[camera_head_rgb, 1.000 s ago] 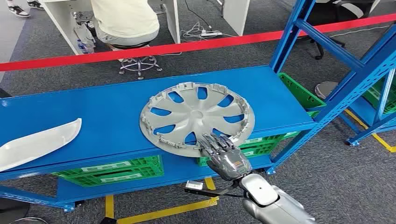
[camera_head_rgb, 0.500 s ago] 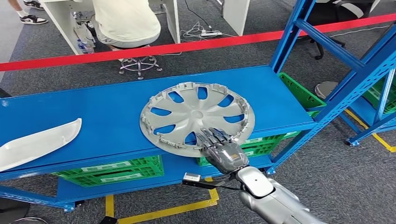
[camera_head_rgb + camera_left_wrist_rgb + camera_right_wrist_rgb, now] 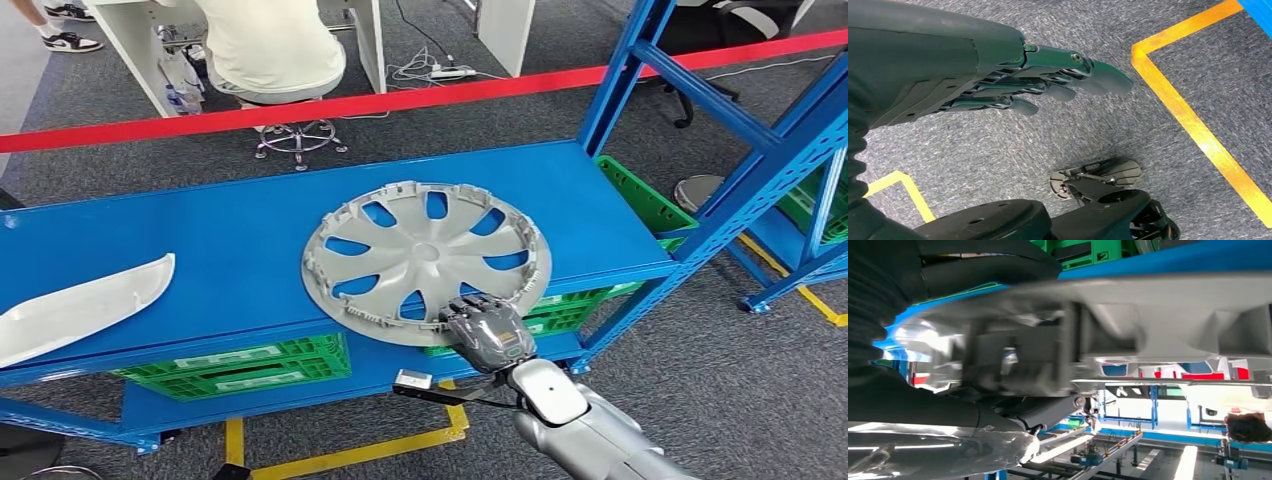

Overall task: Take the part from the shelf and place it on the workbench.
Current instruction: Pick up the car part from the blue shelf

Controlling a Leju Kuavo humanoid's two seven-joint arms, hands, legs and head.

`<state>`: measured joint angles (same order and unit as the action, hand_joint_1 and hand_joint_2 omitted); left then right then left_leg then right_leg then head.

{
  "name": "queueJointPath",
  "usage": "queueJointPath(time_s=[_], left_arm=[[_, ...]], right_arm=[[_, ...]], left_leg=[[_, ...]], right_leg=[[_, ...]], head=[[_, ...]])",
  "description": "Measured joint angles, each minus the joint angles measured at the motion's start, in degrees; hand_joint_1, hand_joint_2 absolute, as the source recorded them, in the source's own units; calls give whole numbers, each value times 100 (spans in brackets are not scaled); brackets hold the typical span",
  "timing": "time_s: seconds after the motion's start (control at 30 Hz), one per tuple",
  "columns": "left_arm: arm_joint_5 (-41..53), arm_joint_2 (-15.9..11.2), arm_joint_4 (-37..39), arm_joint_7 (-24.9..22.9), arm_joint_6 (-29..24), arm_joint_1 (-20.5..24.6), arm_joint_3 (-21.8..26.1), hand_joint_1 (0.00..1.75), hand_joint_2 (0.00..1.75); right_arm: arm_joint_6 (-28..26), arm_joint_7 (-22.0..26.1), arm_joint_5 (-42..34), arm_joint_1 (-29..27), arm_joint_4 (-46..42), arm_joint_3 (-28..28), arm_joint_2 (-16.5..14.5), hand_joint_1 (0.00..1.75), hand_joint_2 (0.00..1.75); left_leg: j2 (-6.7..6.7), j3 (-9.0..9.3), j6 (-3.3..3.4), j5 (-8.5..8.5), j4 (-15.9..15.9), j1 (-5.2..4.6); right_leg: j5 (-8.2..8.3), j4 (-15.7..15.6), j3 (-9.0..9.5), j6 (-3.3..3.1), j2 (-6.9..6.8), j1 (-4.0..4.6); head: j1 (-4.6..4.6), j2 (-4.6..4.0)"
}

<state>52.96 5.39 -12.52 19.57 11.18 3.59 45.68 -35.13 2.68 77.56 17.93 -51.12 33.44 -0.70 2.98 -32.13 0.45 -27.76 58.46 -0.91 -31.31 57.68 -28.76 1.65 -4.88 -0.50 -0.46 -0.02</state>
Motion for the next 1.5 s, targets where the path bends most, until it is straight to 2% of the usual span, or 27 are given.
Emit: queueJointPath(time_s=[0.4, 0.93, 1.23, 1.5], left_arm=[[0, -2, 0, 96, -63, -22, 4, 0, 175], [1, -2, 0, 168, -139, -30, 10, 0, 175], [-17, -9, 0, 325, -321, -71, 63, 0, 175], [-24, -14, 0, 322, -558, -116, 191, 0, 175]], right_arm=[[-223, -27, 130, -305, -636, -2, 1, 175, 175], [-294, -34, 238, -425, -935, -28, 3, 175, 175], [-384, 82, 784, -958, -2539, -84, 9, 175, 175], [-384, 234, 937, -1299, -4111, -50, 9, 175, 175]], left_leg=[[0, -1, 0, 0, 0, 0], [0, -1, 0, 0, 0, 0], [0, -5, 0, -1, 0, 0], [-1, -8, 0, -1, 0, 0]], right_leg=[[0, 0, -2, 0, 2, 0], [0, 0, -2, 0, 0, 0], [0, 0, -6, 0, -1, 0], [0, -1, -6, 0, -2, 0]], head=[[0, 2], [1, 0], [1, 2], [1, 1]])
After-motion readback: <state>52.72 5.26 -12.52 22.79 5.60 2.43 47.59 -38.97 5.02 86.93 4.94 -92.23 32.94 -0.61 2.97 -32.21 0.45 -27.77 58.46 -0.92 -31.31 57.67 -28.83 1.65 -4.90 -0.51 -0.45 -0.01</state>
